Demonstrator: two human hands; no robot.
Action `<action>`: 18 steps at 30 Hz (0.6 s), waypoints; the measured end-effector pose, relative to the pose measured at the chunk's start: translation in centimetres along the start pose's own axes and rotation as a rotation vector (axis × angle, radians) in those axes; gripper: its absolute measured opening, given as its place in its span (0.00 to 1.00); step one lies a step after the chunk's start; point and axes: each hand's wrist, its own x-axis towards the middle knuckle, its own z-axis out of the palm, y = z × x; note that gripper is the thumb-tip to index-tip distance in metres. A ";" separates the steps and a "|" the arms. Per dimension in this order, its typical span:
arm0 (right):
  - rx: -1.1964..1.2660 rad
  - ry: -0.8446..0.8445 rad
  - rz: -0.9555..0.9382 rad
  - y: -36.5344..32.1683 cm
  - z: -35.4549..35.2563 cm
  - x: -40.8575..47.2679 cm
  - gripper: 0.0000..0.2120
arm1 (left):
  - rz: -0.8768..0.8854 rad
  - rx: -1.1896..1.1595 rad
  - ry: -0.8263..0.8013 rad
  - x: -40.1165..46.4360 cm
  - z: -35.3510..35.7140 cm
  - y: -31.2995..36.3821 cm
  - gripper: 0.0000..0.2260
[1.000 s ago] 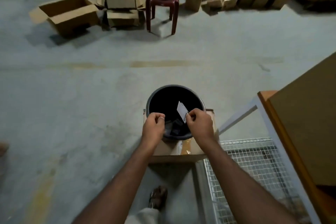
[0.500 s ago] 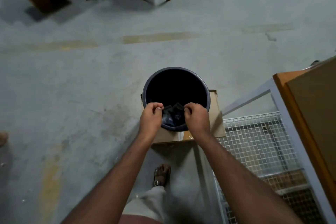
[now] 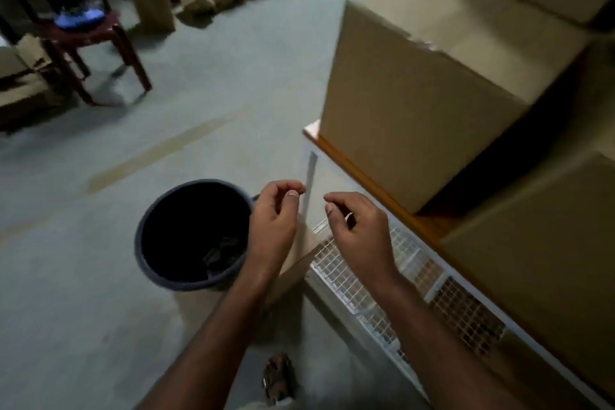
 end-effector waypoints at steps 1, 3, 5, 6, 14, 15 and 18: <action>0.006 0.077 -0.012 -0.2 -2.8 -0.8 0.09 | 0.040 -0.016 -0.061 -0.9 2.0 1.6 0.08; 0.002 0.230 -0.024 -0.7 -8.5 -3.1 0.07 | 0.106 -0.098 -0.189 -3.5 6.1 4.9 0.08; -0.004 0.350 -0.005 -1.1 -13.9 -6.2 0.07 | 0.175 -0.152 -0.350 -6.8 10.2 7.8 0.07; -0.012 0.397 0.004 -1.4 -16.5 -8.0 0.07 | 0.218 -0.159 -0.432 -8.8 12.2 9.0 0.07; -0.175 0.820 0.035 -0.9 -35.0 -24.3 0.07 | 0.471 -0.227 -0.923 -25.5 27.8 14.4 0.09; -0.204 0.856 0.057 -0.5 -36.9 -26.3 0.07 | 0.480 -0.225 -0.970 -27.6 29.4 14.6 0.09; -0.312 0.962 0.131 0.8 -41.9 -32.0 0.08 | 0.515 -0.182 -1.113 -33.3 33.8 14.7 0.09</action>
